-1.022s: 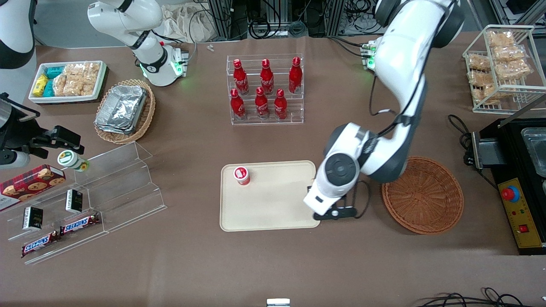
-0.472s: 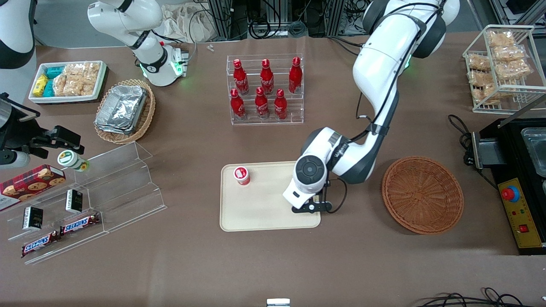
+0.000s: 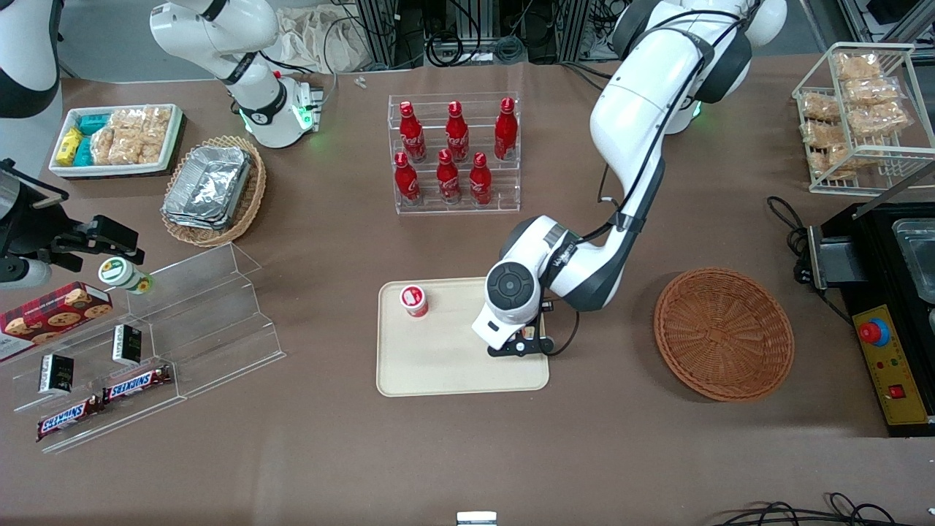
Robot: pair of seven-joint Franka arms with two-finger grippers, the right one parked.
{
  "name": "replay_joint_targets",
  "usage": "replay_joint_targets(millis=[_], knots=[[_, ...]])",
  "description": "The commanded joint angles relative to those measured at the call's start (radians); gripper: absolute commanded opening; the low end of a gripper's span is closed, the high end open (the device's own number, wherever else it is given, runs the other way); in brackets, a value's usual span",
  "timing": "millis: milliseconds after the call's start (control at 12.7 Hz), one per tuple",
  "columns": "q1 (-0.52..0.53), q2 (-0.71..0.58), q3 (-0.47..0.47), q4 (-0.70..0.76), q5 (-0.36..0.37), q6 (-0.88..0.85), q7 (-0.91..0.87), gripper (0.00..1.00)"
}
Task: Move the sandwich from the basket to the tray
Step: 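Lower the sandwich onto the tray and open the left gripper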
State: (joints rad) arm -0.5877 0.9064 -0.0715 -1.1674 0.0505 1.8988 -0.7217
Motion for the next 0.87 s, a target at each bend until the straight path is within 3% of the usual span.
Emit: replay_joint_targets(millis=[0, 472, 787], knots=[[-0.006, 0.014, 0.007, 0.034, 0.012, -0.006, -0.012, 0.99], [0.008, -0.055, 0.016, 0.04, 0.005, -0.026, -0.019, 0.99], [0.112, -0.209, 0.016, 0.032, -0.001, -0.148, -0.007, 0.99]])
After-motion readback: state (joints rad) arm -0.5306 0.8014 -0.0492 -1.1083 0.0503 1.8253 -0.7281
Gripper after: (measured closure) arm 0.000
